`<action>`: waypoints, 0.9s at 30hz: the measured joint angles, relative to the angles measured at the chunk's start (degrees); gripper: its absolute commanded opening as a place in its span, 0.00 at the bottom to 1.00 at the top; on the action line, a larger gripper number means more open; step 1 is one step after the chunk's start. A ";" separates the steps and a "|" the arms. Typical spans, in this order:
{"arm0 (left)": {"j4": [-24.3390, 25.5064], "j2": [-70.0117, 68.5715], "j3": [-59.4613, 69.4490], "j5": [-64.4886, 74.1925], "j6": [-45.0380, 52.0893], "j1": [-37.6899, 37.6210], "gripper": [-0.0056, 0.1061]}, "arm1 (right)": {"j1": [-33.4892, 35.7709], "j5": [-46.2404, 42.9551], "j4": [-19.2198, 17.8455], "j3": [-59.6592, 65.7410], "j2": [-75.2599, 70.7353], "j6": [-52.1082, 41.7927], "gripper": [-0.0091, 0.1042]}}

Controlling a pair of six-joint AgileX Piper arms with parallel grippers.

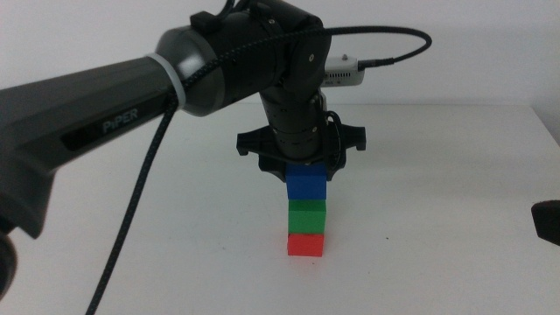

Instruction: Stack red cubes first, then green, then blue cubes in a specific spot.

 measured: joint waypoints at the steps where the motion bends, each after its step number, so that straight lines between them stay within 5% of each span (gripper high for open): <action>1: -0.26 0.28 0.00 0.00 0.13 0.00 0.03 | 0.00 0.00 0.00 0.00 0.00 0.00 0.89; 12: -1.92 1.42 0.00 -0.58 0.77 0.00 0.04 | 0.00 0.00 0.00 0.00 0.00 0.00 0.89; 25: -1.81 1.55 -0.13 1.14 0.77 0.00 0.38 | 0.00 0.00 0.00 0.00 0.00 0.00 0.89; 27: -1.81 1.55 -0.13 1.38 0.77 0.00 0.52 | 0.00 0.00 0.00 0.00 0.00 0.00 0.89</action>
